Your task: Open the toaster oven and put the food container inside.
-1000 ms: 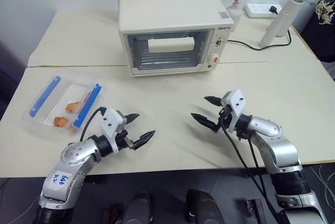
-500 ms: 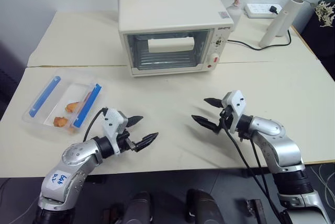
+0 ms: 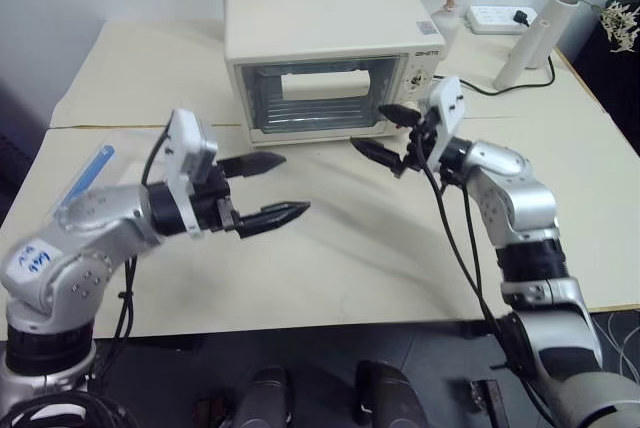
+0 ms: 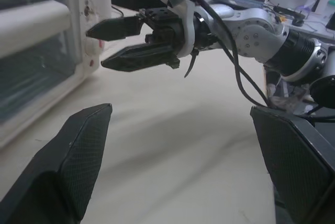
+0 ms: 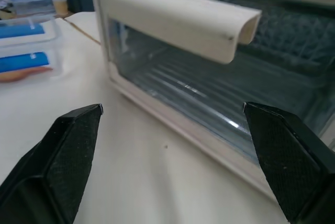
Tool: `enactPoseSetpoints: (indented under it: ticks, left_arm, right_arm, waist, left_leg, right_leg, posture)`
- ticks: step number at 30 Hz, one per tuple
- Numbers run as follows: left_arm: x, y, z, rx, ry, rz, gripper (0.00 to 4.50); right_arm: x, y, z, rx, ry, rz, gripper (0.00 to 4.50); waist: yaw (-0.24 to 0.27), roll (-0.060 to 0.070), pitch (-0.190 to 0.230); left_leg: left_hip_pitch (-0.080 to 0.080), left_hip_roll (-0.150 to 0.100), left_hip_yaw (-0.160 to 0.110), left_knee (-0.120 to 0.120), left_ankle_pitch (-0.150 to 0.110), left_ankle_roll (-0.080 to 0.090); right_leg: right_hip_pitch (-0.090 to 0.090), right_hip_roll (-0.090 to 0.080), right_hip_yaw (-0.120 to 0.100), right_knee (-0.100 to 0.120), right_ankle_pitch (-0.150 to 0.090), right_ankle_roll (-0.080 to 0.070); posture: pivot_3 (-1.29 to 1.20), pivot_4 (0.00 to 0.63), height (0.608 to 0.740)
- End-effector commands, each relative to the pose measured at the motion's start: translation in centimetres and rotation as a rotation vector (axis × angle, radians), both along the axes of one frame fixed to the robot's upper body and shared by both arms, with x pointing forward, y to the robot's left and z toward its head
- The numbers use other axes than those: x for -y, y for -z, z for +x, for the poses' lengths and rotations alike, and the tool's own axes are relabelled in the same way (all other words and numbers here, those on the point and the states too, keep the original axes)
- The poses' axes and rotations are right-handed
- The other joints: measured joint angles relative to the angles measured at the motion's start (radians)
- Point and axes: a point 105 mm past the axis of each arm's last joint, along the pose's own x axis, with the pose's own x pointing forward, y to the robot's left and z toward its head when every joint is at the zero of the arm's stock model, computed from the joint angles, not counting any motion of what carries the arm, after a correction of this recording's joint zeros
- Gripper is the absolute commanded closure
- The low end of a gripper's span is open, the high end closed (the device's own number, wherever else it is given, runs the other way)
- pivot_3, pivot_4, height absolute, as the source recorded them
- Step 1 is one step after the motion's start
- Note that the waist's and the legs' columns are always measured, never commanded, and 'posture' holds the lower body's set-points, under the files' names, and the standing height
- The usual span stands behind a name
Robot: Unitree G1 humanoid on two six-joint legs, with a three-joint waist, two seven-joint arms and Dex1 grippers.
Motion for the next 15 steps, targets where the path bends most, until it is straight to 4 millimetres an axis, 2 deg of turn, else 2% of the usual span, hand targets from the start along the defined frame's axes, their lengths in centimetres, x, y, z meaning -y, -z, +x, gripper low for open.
enactPoseSetpoints:
  ticks: [1,15]
  left_arm:
    - [-1.0,-1.2,0.6,0.062,-0.046,-0.007,0.0]
    - [-1.7,-1.4,1.7,0.111,-0.115,-0.009,0.0]
  right_arm:
    - [-0.3,-1.1,0.4,0.064,0.0,0.002,0.03]
    - [-3.1,-3.6,-0.2,0.125,-0.107,0.072,0.03]
  waist:
    - [0.0,0.0,0.0]
    - [-0.009,0.0,0.0]
  left_leg:
    - [0.0,0.0,0.0,0.0,0.0,0.0]
    - [-0.001,0.001,0.003,0.0,0.0,-0.001]
  right_leg:
    - [0.0,0.0,0.0,0.0,0.0,0.0]
    - [0.0,0.0,0.0,0.0,0.0,0.0]
  posture:
    - [0.0,0.15,0.74]
    - [0.0,0.15,0.74]
